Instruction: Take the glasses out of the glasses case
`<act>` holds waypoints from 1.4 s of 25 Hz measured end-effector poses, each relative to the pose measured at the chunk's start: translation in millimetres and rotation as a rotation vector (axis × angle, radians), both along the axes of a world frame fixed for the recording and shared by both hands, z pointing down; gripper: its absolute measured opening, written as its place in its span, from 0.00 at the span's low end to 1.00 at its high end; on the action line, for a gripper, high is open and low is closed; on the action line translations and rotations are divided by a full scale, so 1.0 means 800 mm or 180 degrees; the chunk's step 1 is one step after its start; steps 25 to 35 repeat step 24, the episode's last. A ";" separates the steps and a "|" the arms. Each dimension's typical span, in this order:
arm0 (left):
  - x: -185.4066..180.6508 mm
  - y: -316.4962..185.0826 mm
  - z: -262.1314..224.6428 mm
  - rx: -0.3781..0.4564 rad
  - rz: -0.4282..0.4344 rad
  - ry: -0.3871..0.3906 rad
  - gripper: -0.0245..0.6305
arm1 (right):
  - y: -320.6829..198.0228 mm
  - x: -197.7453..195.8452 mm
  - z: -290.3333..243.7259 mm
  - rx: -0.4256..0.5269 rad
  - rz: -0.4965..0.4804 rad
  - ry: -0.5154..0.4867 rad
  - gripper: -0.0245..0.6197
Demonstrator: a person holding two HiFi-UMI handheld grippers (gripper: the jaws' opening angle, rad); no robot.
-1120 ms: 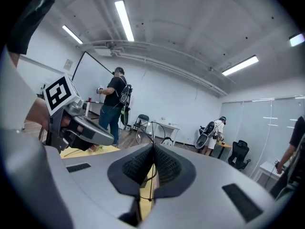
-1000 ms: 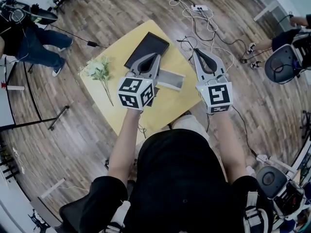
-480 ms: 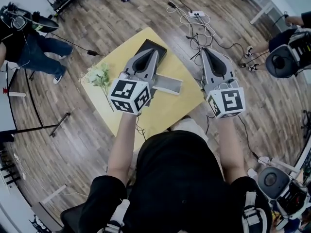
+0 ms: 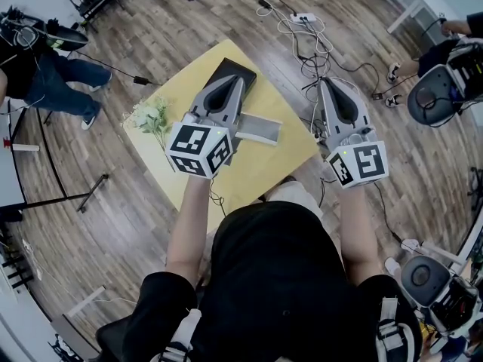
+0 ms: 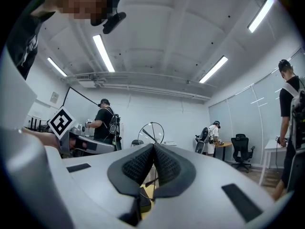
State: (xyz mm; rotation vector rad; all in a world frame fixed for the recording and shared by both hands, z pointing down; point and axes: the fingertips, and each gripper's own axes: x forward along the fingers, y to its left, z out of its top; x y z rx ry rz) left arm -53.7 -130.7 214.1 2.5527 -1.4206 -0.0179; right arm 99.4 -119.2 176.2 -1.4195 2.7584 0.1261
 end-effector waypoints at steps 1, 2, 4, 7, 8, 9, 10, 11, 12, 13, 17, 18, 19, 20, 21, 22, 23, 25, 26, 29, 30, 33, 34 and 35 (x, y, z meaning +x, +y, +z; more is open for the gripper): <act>0.001 0.000 0.001 -0.0006 0.0003 0.0000 0.07 | 0.000 0.001 0.001 -0.0009 -0.0003 -0.0007 0.07; 0.001 0.000 0.002 -0.0011 0.0007 -0.0002 0.07 | 0.001 0.000 0.002 -0.0016 -0.0011 -0.0009 0.07; 0.003 -0.001 0.004 -0.0019 0.0016 -0.0005 0.07 | 0.002 -0.001 0.004 -0.0026 -0.0028 -0.0004 0.07; 0.005 -0.001 0.007 -0.0033 0.0031 -0.0011 0.07 | 0.004 -0.003 0.007 -0.0034 -0.0053 0.0006 0.07; 0.006 -0.001 0.008 -0.0038 0.0036 -0.0014 0.07 | 0.004 -0.003 0.008 -0.0036 -0.0059 0.0010 0.07; 0.007 -0.001 0.009 -0.0044 0.0039 -0.0016 0.07 | 0.005 -0.004 0.008 -0.0037 -0.0065 0.0013 0.07; 0.007 -0.001 0.010 -0.0049 0.0041 -0.0016 0.07 | 0.006 -0.004 0.009 -0.0038 -0.0073 0.0016 0.07; 0.007 0.000 0.011 -0.0053 0.0041 -0.0016 0.07 | 0.006 -0.005 0.009 -0.0037 -0.0081 0.0019 0.07; 0.006 0.000 0.012 -0.0057 0.0041 -0.0016 0.07 | 0.007 -0.006 0.009 -0.0035 -0.0088 0.0022 0.07; 0.006 0.001 0.013 -0.0061 0.0041 -0.0016 0.07 | 0.007 -0.007 0.009 -0.0033 -0.0092 0.0027 0.07; 0.004 0.001 0.014 -0.0069 0.0042 -0.0014 0.07 | 0.008 -0.009 0.008 -0.0029 -0.0101 0.0038 0.07; 0.004 0.001 0.014 -0.0071 0.0041 -0.0012 0.07 | 0.008 -0.009 0.007 -0.0026 -0.0103 0.0038 0.07; 0.004 0.001 0.014 -0.0074 0.0040 -0.0011 0.07 | 0.008 -0.010 0.007 -0.0023 -0.0106 0.0038 0.07; 0.005 0.000 0.014 -0.0074 0.0040 -0.0011 0.07 | 0.008 -0.010 0.006 -0.0021 -0.0109 0.0037 0.07; 0.005 0.000 0.014 -0.0072 0.0042 -0.0013 0.07 | 0.007 -0.009 0.006 -0.0019 -0.0112 0.0036 0.07; 0.006 0.000 0.014 -0.0068 0.0045 -0.0018 0.07 | 0.007 -0.009 0.006 -0.0018 -0.0113 0.0036 0.07; 0.007 0.000 0.013 -0.0063 0.0049 -0.0023 0.07 | 0.007 -0.009 0.006 -0.0017 -0.0115 0.0037 0.07; 0.008 0.000 0.013 -0.0058 0.0053 -0.0029 0.07 | 0.006 -0.008 0.006 -0.0016 -0.0117 0.0038 0.07; 0.008 0.000 0.013 -0.0058 0.0053 -0.0029 0.07 | 0.006 -0.008 0.006 -0.0016 -0.0117 0.0038 0.07; 0.008 0.000 0.013 -0.0058 0.0053 -0.0029 0.07 | 0.006 -0.008 0.006 -0.0016 -0.0117 0.0038 0.07; 0.008 0.000 0.013 -0.0058 0.0053 -0.0029 0.07 | 0.006 -0.008 0.006 -0.0016 -0.0117 0.0038 0.07; 0.008 0.000 0.013 -0.0058 0.0053 -0.0029 0.07 | 0.006 -0.008 0.006 -0.0016 -0.0117 0.0038 0.07; 0.008 0.000 0.013 -0.0058 0.0053 -0.0029 0.07 | 0.006 -0.008 0.006 -0.0016 -0.0117 0.0038 0.07; 0.008 0.000 0.013 -0.0058 0.0053 -0.0029 0.07 | 0.006 -0.008 0.006 -0.0016 -0.0117 0.0038 0.07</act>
